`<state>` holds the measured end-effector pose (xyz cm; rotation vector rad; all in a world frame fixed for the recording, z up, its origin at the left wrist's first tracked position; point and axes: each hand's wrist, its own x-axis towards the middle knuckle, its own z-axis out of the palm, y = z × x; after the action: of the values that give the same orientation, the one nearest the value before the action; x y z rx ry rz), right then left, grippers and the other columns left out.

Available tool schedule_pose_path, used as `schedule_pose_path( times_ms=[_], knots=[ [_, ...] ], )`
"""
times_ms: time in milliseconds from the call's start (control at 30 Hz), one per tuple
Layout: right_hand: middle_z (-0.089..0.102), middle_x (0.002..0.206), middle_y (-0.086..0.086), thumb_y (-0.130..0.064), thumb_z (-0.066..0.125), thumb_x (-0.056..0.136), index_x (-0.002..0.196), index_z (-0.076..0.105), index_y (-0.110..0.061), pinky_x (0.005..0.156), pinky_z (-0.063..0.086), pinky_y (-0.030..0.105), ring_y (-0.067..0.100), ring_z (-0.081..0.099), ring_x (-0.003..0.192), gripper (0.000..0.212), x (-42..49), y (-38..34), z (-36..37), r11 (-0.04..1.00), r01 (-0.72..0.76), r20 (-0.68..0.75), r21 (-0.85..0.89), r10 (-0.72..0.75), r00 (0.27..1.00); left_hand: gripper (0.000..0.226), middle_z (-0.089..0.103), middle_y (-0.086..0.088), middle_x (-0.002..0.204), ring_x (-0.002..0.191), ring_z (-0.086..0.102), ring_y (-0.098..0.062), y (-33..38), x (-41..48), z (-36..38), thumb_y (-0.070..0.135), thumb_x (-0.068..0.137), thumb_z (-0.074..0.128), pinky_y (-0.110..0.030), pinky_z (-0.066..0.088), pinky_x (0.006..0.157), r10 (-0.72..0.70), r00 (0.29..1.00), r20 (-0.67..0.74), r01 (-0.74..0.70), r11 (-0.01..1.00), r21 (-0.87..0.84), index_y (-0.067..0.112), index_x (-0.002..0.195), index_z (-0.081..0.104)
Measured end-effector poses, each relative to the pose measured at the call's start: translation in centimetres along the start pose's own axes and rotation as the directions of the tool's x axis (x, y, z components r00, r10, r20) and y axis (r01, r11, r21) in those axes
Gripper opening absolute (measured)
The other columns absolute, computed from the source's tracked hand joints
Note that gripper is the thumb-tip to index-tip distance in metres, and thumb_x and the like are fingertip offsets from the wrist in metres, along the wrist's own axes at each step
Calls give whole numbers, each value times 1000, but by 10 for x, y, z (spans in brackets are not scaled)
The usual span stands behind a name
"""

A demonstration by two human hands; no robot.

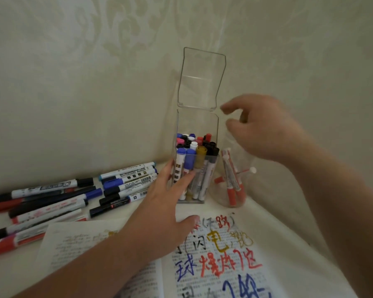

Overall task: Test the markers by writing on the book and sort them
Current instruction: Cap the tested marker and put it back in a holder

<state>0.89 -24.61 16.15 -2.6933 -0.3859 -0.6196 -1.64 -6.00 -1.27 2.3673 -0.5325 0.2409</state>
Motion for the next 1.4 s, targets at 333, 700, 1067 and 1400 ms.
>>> schedule_pose_path(
  times_ms=[333,700,1067,1400],
  knots=[
    [77,73,10,-69,61,85,89,76,-2,75,62,36,23,76,67,70,47,28,12,922,-376,621,-91,348,703,87,-31,37,151,149,-9,3,4,-4,-3,53,88,67,-33,20,123,-13,1000,-15,12,1000,-22,71,143,1],
    [79,96,3,-83,48,82,89,76,-21,78,56,38,24,73,90,68,49,28,17,931,-354,636,-91,328,698,17,52,23,92,90,47,7,3,-6,-5,52,90,64,-10,35,71,-44,999,-18,45,996,83,35,92,63],
    [65,87,-13,-35,60,79,96,71,-30,72,52,25,2,62,81,21,29,54,-39,984,-50,-539,172,136,831,43,53,15,139,129,45,-8,15,-7,-9,52,96,56,-40,29,118,-91,982,164,58,979,195,38,136,57],
    [59,80,-7,-13,77,80,107,55,-20,68,51,31,13,55,74,36,-84,63,50,577,132,-285,806,183,941,35,63,20,129,102,46,8,14,-7,-5,44,90,68,-7,32,84,-70,997,42,63,987,150,38,125,67]
  ],
)
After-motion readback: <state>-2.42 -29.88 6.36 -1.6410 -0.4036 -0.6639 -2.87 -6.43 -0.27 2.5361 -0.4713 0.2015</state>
